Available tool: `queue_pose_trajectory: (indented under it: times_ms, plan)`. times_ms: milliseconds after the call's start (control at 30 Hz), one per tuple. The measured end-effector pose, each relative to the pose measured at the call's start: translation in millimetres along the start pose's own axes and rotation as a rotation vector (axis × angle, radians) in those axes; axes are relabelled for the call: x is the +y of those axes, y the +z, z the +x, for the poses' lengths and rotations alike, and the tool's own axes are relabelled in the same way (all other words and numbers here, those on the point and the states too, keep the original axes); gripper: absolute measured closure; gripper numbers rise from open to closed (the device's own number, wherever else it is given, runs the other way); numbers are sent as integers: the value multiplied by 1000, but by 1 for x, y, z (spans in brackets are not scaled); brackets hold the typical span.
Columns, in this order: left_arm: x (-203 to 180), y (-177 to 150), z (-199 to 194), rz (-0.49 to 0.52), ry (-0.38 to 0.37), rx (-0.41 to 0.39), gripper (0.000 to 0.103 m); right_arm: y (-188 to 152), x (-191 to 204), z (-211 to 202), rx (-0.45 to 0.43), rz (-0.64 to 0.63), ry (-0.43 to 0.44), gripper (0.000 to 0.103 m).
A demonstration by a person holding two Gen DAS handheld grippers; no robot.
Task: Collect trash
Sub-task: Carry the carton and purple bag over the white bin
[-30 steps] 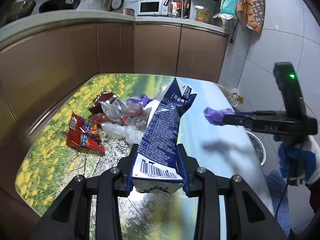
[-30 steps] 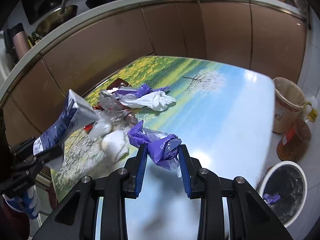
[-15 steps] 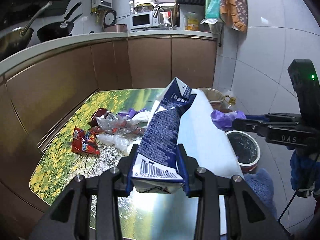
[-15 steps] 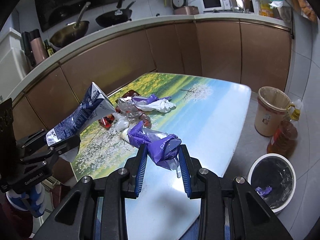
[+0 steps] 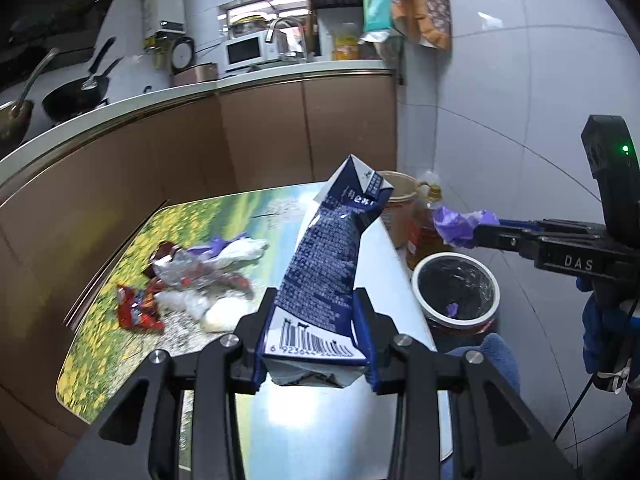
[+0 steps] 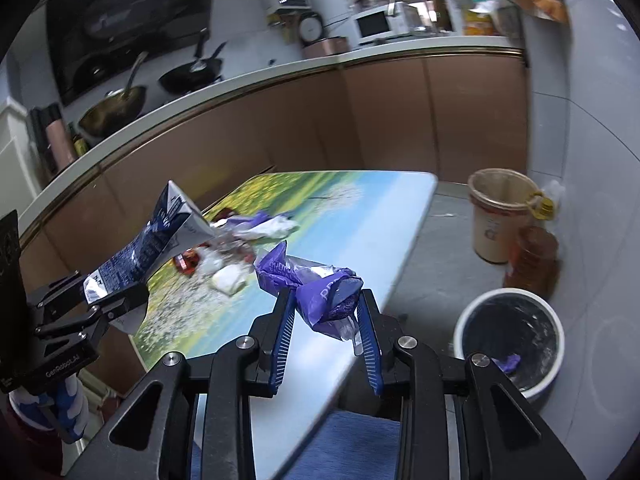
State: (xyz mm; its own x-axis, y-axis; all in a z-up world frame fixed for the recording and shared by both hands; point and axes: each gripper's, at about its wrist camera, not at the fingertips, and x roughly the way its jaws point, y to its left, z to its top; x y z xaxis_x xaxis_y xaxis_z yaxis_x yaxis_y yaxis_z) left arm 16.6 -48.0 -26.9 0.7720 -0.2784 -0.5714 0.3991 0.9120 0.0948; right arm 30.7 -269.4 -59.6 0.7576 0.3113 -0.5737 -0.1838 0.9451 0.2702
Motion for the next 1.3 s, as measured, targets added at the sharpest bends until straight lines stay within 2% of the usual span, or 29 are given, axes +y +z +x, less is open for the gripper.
queue_pose_trajectory:
  times_ms: [267,600,967,1300]
  plan:
    - [-49,19,34,90,-70,32,69,-9,-48,-10,-24,63,-111,71]
    - [-103,40,91,185,-176,76,69,-23,-118,-1,-15,186,-257,71]
    - [-162,54,181,282,-293,186,69,-46,-180,46,63,298,-350,71]
    - [-206,51,247,353,-346,282,69,-60,-236,84,108,392,-404,71]
